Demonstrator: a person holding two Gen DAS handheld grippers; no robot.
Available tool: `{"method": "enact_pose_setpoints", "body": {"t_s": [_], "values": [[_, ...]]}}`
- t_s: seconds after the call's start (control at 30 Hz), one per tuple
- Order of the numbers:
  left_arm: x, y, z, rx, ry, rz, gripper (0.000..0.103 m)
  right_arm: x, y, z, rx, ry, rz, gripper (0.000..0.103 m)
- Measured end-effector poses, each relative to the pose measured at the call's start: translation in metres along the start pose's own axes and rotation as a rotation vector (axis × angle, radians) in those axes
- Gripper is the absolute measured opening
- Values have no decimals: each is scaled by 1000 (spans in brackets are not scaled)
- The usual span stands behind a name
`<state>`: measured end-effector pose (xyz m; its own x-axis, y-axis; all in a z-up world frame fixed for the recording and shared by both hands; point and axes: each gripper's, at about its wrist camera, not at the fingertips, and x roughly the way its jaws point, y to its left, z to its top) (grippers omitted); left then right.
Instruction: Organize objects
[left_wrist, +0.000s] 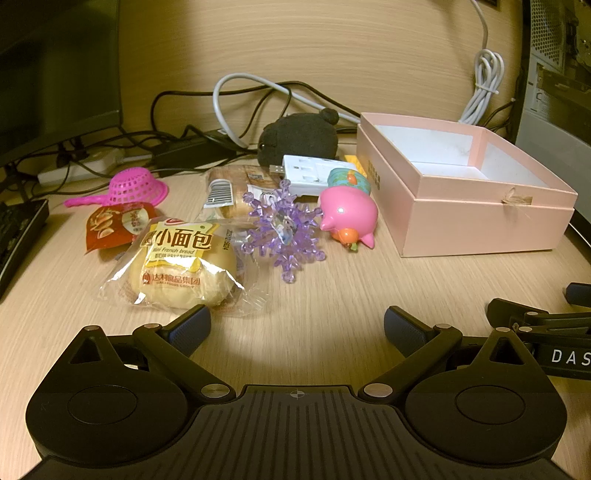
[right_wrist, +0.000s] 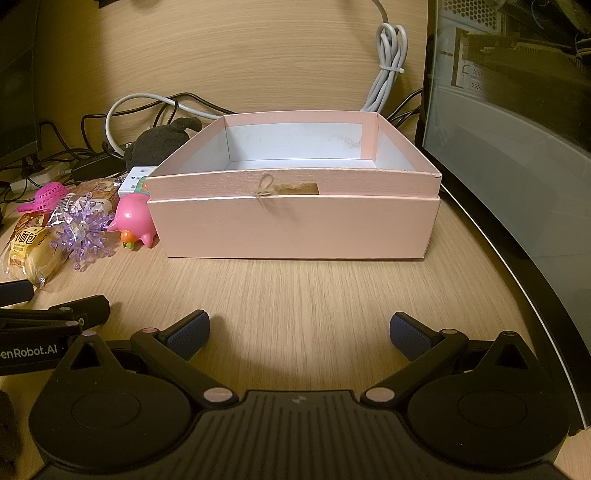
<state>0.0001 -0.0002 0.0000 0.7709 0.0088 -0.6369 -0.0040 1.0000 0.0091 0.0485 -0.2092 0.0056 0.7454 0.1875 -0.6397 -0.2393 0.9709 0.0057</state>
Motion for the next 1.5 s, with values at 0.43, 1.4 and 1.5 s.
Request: {"method": "enact_pose_setpoints", "body": {"t_s": [0.43,1.4,1.5], "values": [[0,0,0,-1,0,0,103,0,0,0,0,0,0,103],[0,0,0,-2,0,3,103,2,3,-3,2,-1,-1,103],[0,0,0,-2,0,3,103,3,2,-4,2,-1,-1,103]]}}
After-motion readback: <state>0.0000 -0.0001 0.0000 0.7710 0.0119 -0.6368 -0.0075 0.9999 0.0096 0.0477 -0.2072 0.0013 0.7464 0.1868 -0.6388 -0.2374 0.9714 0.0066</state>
